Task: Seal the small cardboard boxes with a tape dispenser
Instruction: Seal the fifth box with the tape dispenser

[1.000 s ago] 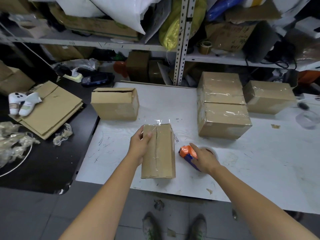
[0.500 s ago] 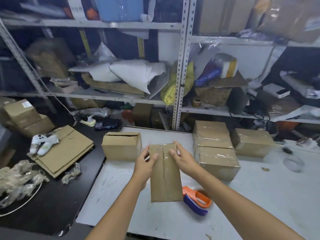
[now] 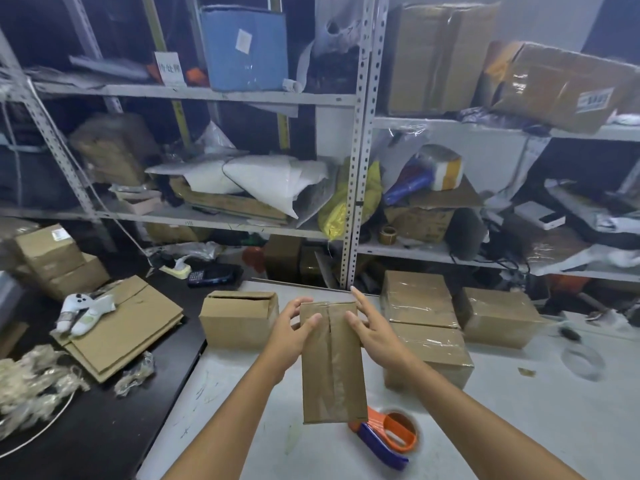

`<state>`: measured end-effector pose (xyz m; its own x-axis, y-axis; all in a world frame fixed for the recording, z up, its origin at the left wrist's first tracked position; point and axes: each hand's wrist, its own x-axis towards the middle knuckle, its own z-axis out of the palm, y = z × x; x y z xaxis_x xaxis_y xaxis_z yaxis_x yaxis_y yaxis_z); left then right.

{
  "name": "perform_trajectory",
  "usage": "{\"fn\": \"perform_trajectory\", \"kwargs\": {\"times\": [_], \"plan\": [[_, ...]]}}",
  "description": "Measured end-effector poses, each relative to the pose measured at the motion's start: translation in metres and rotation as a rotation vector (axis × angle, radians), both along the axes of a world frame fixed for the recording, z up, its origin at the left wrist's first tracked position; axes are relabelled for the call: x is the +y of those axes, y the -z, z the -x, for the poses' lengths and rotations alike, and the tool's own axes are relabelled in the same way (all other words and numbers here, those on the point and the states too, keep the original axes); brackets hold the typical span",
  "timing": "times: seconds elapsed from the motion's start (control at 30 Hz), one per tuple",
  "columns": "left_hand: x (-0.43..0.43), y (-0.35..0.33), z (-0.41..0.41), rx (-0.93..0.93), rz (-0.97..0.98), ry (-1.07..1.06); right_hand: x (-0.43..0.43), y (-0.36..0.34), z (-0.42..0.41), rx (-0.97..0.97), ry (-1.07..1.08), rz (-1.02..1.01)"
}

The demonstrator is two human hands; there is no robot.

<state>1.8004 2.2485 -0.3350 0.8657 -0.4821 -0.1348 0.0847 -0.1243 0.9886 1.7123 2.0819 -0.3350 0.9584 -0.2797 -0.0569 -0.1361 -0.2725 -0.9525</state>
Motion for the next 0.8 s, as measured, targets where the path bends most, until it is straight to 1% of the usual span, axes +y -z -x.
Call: {"fn": "perform_trajectory", "kwargs": {"times": [0.17,0.33,0.47,0.57,0.63,0.7,0.8], "plan": [[-0.002,0.002,0.002,-0.006,-0.026,0.000,-0.005,0.004,-0.001,0.039,0.001,0.001],[-0.003,0.001,-0.004,0.018,-0.080,-0.037,0.003,0.006,-0.002,0.024,-0.030,0.056],[-0.007,0.003,-0.006,0.046,-0.052,-0.082,0.008,0.003,-0.004,0.019,-0.052,0.104],[-0.009,0.003,-0.002,0.045,-0.035,-0.104,0.007,-0.002,-0.005,0.058,-0.031,0.019],[-0.011,0.001,0.002,0.014,-0.036,-0.089,0.007,-0.003,-0.008,0.122,0.016,-0.050],[-0.014,0.001,0.005,-0.017,-0.057,-0.075,0.008,-0.002,-0.010,0.160,0.019,-0.073],[-0.018,0.001,0.008,-0.046,-0.098,-0.079,0.016,-0.003,-0.012,0.137,-0.003,-0.115]]}}
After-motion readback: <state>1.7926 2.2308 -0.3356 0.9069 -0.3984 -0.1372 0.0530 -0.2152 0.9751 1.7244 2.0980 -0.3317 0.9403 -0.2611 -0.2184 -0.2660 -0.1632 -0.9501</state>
